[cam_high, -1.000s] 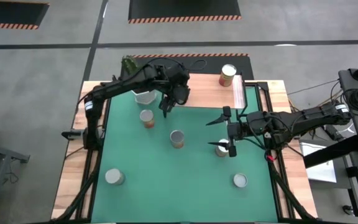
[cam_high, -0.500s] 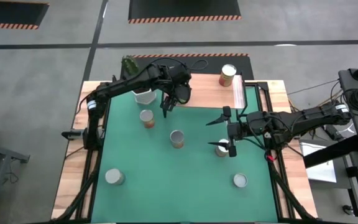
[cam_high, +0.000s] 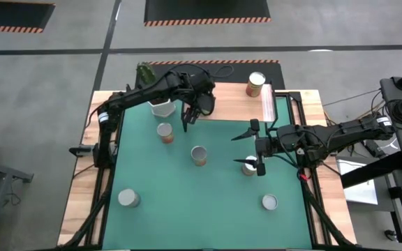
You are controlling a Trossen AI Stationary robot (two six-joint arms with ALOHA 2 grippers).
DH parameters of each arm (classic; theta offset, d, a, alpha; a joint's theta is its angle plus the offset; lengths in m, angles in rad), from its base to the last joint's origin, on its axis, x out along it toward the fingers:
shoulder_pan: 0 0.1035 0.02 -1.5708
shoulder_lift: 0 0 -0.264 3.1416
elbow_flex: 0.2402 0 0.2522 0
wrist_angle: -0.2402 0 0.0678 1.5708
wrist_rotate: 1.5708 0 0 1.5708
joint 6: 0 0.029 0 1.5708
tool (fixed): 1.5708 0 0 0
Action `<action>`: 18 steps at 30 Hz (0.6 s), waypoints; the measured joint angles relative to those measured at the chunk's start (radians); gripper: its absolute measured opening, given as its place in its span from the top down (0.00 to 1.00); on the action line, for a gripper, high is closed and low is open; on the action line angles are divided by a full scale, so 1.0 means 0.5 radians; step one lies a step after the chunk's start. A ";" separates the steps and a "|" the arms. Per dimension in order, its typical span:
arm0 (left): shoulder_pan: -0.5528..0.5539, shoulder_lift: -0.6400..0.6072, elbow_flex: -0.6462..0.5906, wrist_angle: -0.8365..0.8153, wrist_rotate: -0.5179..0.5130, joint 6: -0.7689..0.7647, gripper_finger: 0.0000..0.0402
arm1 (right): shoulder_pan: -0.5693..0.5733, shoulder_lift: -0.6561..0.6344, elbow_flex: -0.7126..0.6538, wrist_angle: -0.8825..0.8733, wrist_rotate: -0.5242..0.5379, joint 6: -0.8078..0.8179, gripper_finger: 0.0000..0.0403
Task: Pick and place cans onto a shelf
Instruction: Put the canned spaghetti sauce on the shelf
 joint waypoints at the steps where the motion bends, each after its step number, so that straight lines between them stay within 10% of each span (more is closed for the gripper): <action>1: 0.000 0.000 0.000 0.010 0.000 -0.005 0.31 | 0.000 0.000 0.000 0.000 0.000 -0.001 0.19; 18: 0.009 0.000 0.017 0.037 0.000 0.055 0.26 | 0.000 0.000 0.000 0.000 0.000 0.001 0.19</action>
